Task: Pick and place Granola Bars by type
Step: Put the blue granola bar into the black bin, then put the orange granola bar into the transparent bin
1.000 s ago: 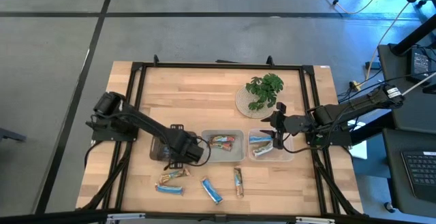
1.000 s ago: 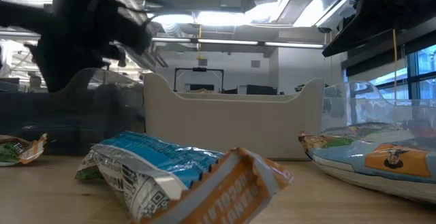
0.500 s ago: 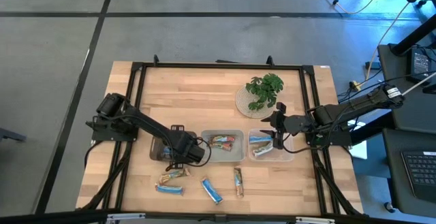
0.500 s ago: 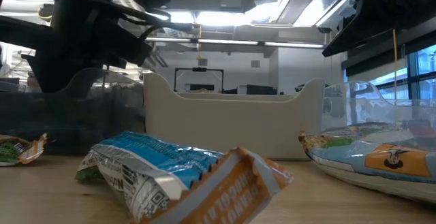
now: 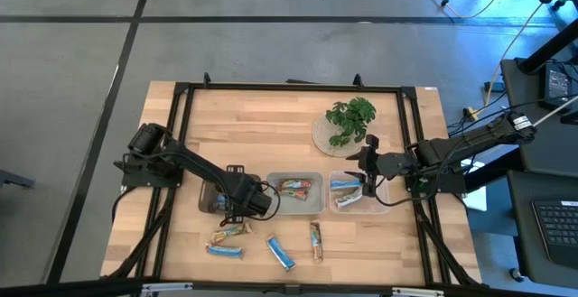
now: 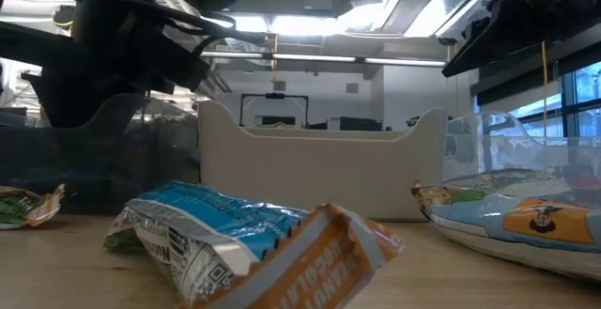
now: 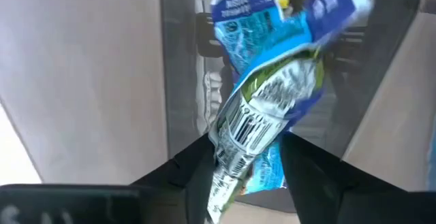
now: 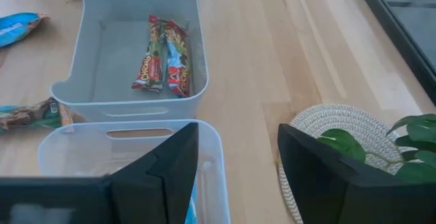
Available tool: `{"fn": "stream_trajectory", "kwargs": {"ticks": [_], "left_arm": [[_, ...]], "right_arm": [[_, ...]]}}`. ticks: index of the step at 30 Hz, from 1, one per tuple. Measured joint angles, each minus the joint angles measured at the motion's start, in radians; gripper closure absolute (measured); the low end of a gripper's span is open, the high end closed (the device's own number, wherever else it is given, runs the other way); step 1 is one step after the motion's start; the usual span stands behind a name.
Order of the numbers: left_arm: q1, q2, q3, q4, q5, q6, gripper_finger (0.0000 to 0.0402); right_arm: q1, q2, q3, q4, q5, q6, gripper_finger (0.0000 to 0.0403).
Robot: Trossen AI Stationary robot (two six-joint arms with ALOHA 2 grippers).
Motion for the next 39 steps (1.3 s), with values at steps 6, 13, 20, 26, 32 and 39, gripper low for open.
{"fn": "stream_trajectory", "kwargs": {"ticks": [6,13,20,26,32,39], "left_arm": [[0.004,-0.005,0.0,-0.008,0.011,0.001,0.0205],[0.001,-0.092,0.0,-0.04,0.017,-0.063,0.0192],[-0.002,-0.221,0.001,-0.012,-0.011,-0.243,0.0197],[-0.044,-0.278,0.002,0.111,-0.012,-0.316,0.0195],[-0.126,-0.274,0.002,0.315,-0.011,-0.283,0.0192],[-0.221,-0.272,0.002,0.408,-0.022,-0.324,0.0197]], "right_arm": [[0.0,0.0,0.0,0.0,0.0,-0.001,0.0198],[0.0,0.0,0.0,-0.001,-0.002,-0.014,0.0198],[0.0,0.0,0.0,-0.001,-0.003,-0.023,0.0198],[0.0,0.0,0.0,-0.001,-0.004,-0.024,0.0198],[0.0,0.0,0.0,-0.001,-0.027,-0.016,0.0198],[0.0,0.0,0.0,-0.001,-0.101,-0.016,0.0199]]}}
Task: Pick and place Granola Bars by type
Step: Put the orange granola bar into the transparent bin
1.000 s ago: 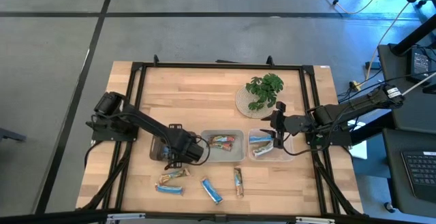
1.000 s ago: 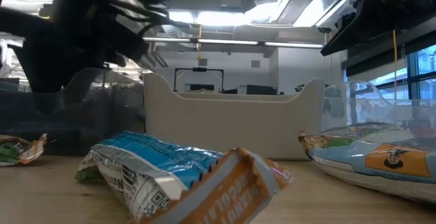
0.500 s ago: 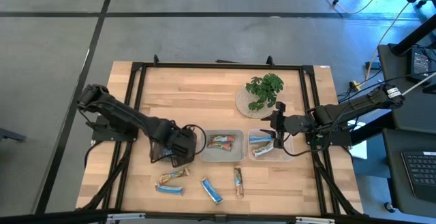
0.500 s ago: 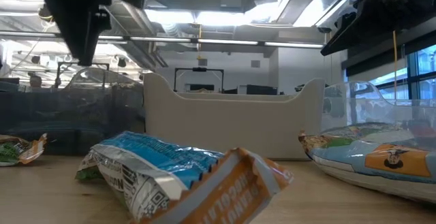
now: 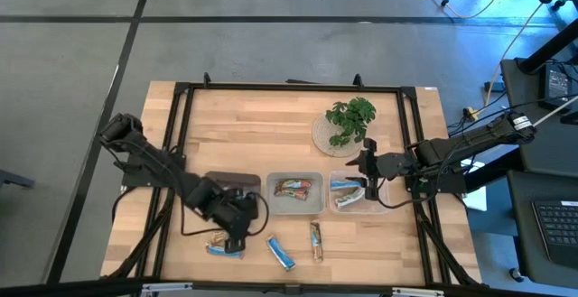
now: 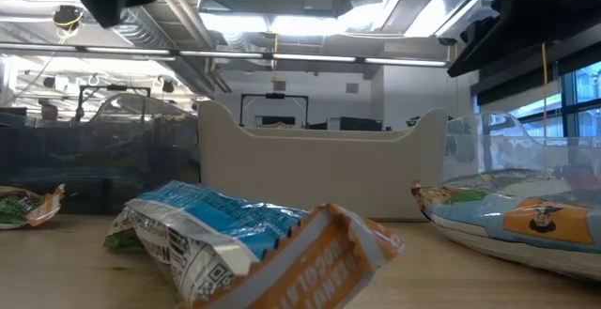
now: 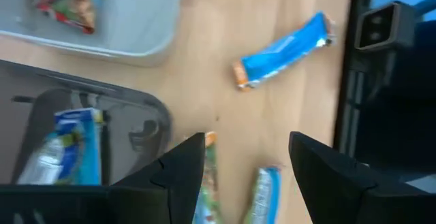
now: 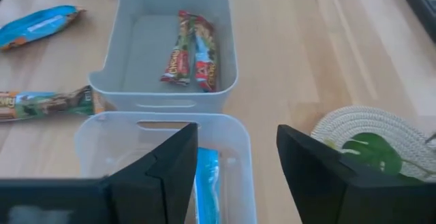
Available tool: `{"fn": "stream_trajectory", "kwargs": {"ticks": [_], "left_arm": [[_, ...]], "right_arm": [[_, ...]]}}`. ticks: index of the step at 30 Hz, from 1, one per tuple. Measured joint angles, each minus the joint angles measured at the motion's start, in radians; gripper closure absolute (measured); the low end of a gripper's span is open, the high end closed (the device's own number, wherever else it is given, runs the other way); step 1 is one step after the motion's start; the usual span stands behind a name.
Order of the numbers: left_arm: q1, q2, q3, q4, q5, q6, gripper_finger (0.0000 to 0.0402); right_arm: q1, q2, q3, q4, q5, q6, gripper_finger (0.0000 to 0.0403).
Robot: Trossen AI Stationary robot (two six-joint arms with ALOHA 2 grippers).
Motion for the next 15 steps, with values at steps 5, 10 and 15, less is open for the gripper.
{"fn": "stream_trajectory", "kwargs": {"ticks": [5,10,15], "left_arm": [[-0.051,0.0,0.0,0.022,-0.066,-0.025,0.0194],[-0.079,0.0,0.0,0.026,-0.101,-0.068,0.0199],[-0.1,0.002,0.0,-0.009,-0.106,-0.136,0.0206]], "right_arm": [[0.0,0.0,0.0,0.0,0.0,0.025,0.0199],[0.0,0.0,0.0,0.0,-0.001,0.026,0.0199],[0.0,0.0,0.0,0.0,-0.001,0.026,0.0199]]}}
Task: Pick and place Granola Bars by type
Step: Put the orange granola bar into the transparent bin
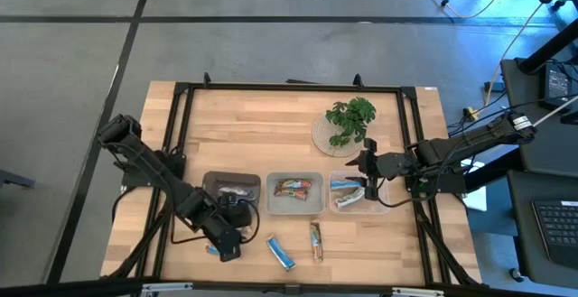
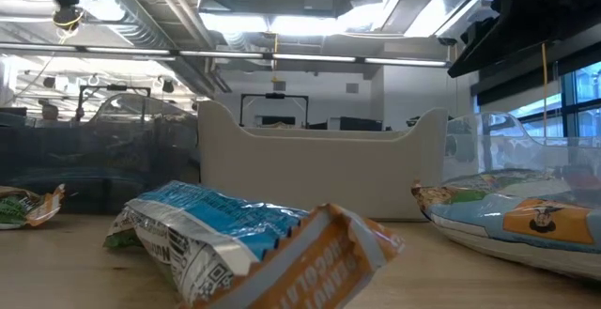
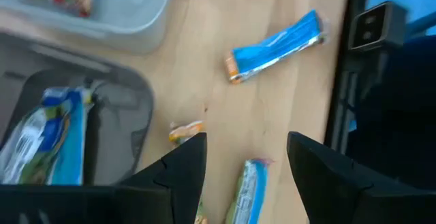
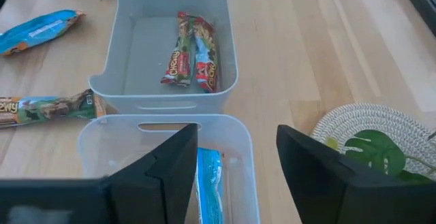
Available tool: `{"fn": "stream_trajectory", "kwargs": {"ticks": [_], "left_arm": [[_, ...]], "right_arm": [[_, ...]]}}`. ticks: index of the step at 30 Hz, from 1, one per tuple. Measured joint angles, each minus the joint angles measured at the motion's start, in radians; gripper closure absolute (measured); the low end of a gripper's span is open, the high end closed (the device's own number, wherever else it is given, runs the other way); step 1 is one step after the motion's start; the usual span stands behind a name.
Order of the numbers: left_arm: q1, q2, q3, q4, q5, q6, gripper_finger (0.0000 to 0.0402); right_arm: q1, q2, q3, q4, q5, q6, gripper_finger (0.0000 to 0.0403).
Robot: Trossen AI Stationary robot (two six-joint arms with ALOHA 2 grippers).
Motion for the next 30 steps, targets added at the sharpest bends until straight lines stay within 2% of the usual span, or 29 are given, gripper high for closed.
{"fn": "stream_trajectory", "kwargs": {"ticks": [7,17,25,30], "left_arm": [[-0.023,0.077,0.0,-0.028,-0.018,-0.007,0.0221],[-0.026,0.21,-0.002,-0.035,0.088,-0.062,0.0247],[-0.029,0.226,-0.002,-0.121,0.079,-0.145,0.0267],[-0.037,0.231,-0.002,-0.121,0.057,-0.16,0.0272]], "right_arm": [[0.0,0.0,0.0,0.0,0.001,0.0,0.0199],[0.0,0.0,0.0,0.0,0.002,0.0,0.0199],[0.0,0.0,0.0,0.001,0.002,0.002,0.0199],[0.0,0.0,0.0,0.003,0.003,0.03,0.0199]]}}
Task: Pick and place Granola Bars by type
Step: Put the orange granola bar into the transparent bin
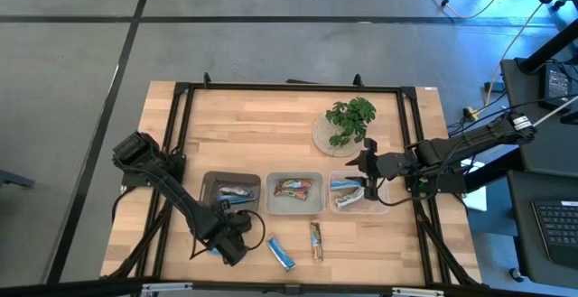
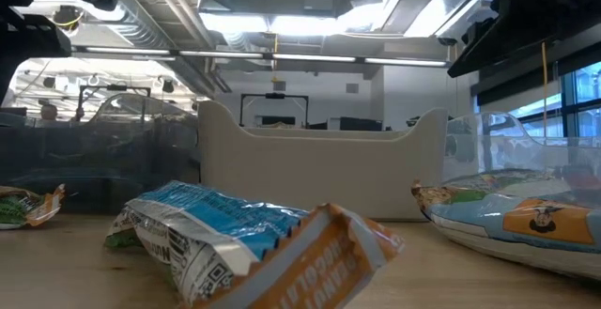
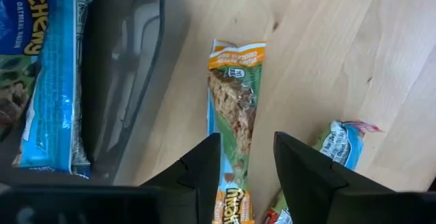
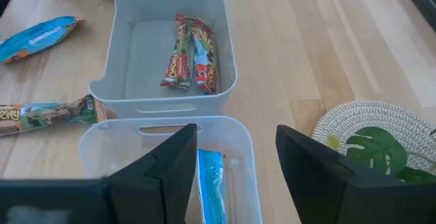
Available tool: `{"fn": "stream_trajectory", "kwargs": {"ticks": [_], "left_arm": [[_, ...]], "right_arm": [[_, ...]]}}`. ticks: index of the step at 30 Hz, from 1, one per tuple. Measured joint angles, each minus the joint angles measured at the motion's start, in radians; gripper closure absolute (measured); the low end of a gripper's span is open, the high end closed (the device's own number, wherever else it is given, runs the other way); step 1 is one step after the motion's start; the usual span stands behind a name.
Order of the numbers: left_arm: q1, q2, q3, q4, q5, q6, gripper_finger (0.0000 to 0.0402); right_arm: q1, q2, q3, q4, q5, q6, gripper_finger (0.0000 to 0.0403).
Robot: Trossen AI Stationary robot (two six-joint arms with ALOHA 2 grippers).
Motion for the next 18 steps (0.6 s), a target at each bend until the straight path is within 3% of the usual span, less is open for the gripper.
{"fn": "stream_trajectory", "kwargs": {"ticks": [18], "left_arm": [[-0.036,0.002,-0.061,0.034,-0.034,-0.063,0.0273]], "right_arm": [[0.0,0.0,0.0,0.003,0.0,-0.007,0.0198]]}}
